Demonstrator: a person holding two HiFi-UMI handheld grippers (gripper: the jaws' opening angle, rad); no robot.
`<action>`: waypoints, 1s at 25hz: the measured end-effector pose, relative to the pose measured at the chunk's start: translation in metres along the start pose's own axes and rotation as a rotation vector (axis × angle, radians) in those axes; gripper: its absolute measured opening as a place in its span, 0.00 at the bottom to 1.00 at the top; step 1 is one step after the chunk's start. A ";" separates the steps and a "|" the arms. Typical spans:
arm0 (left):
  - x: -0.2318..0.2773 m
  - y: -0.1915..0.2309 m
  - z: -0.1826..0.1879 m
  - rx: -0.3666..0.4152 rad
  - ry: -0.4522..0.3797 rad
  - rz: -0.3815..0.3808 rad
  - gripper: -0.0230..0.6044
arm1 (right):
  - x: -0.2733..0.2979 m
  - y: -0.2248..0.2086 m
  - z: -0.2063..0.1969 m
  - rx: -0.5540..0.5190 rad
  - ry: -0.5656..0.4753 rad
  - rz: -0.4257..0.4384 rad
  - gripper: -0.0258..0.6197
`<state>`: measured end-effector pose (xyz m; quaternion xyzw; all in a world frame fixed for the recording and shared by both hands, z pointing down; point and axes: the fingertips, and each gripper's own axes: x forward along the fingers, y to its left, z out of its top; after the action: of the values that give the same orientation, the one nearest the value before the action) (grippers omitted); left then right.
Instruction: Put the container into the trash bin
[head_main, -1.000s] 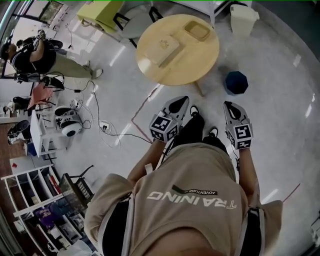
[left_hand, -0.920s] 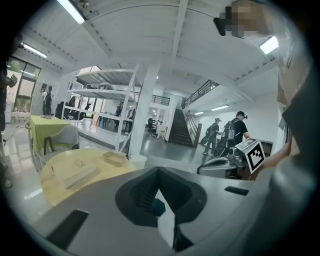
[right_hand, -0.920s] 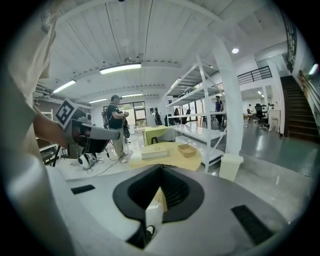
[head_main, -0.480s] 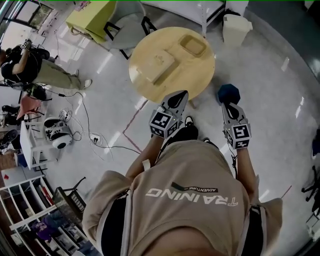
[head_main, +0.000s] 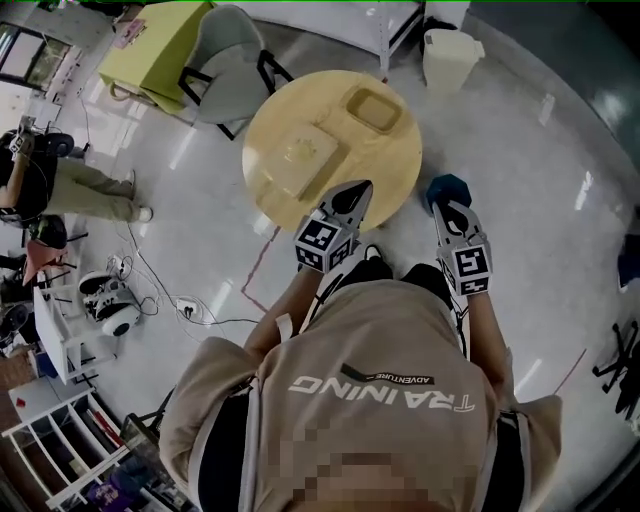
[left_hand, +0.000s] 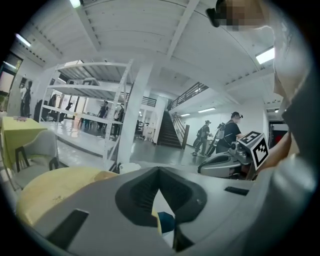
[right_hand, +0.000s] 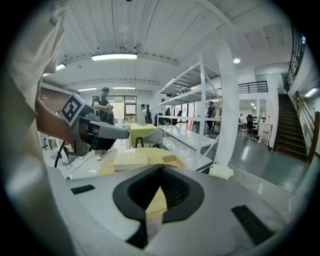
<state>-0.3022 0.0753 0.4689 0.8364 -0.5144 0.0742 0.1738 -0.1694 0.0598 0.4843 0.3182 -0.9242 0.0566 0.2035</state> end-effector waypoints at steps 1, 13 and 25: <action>0.005 0.003 0.002 -0.005 -0.006 -0.018 0.04 | 0.002 -0.003 -0.002 0.008 0.008 -0.009 0.04; 0.073 0.011 0.010 -0.024 0.015 -0.036 0.04 | 0.022 -0.062 -0.006 0.065 0.013 -0.036 0.04; 0.157 0.032 0.021 -0.018 0.099 0.111 0.04 | 0.052 -0.157 0.000 0.102 -0.030 0.069 0.04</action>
<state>-0.2597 -0.0765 0.5034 0.8003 -0.5516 0.1204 0.2020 -0.1105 -0.0936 0.5022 0.2971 -0.9334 0.1058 0.1710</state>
